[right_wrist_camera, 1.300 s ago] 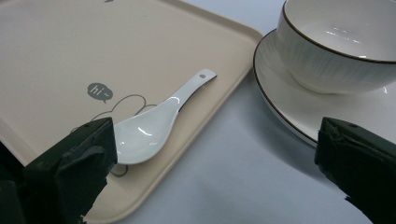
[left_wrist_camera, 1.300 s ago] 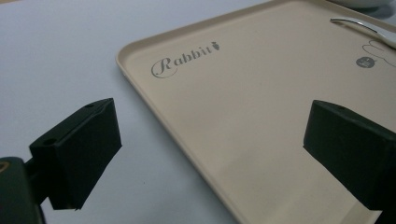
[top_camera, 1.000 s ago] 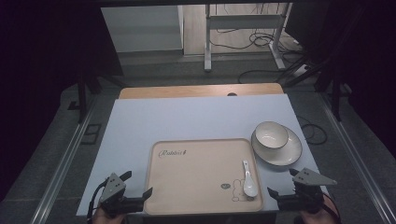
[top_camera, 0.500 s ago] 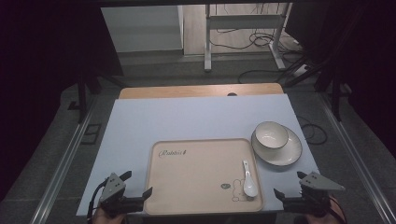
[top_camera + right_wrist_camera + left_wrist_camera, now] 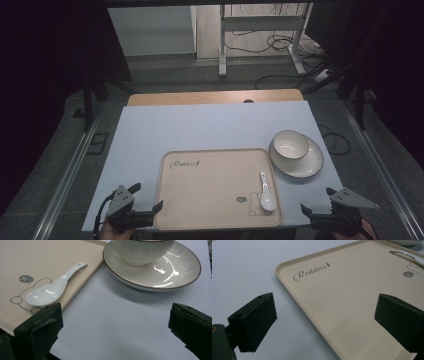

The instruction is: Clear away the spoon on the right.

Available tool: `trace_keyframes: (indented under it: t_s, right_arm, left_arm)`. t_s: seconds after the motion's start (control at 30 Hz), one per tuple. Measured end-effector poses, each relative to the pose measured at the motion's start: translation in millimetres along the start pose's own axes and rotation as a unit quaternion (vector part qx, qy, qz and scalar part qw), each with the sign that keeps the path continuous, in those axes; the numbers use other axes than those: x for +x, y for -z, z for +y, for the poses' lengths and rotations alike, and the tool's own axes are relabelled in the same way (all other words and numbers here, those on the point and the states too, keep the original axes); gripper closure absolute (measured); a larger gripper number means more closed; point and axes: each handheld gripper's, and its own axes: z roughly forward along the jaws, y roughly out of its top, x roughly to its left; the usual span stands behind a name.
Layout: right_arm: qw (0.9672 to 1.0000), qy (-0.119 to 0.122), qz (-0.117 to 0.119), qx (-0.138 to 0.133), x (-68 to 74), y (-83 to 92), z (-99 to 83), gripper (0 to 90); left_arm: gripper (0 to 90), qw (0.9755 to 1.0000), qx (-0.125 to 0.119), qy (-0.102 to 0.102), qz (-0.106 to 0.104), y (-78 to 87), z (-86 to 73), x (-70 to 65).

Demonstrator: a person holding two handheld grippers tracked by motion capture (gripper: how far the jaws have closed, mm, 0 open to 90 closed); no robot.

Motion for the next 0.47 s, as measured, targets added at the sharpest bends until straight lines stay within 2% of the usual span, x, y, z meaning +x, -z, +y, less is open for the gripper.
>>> trace_keyframes:
  t_s: [0.37,0.47]
  right_arm:
    - [0.9997,-0.018,-0.005,0.017,-6.3,-2.9,-5.3,0.0]
    - [0.9997,-0.011,-0.005,0.022,-5.4,-4.2,-5.1,0.0]
  left_arm:
    - [3.7,1.0000,0.000,-0.002,0.000,0.1,0.0,0.0]
    - [3.7,1.0000,0.002,-0.003,0.000,-0.7,0.5,-0.3]
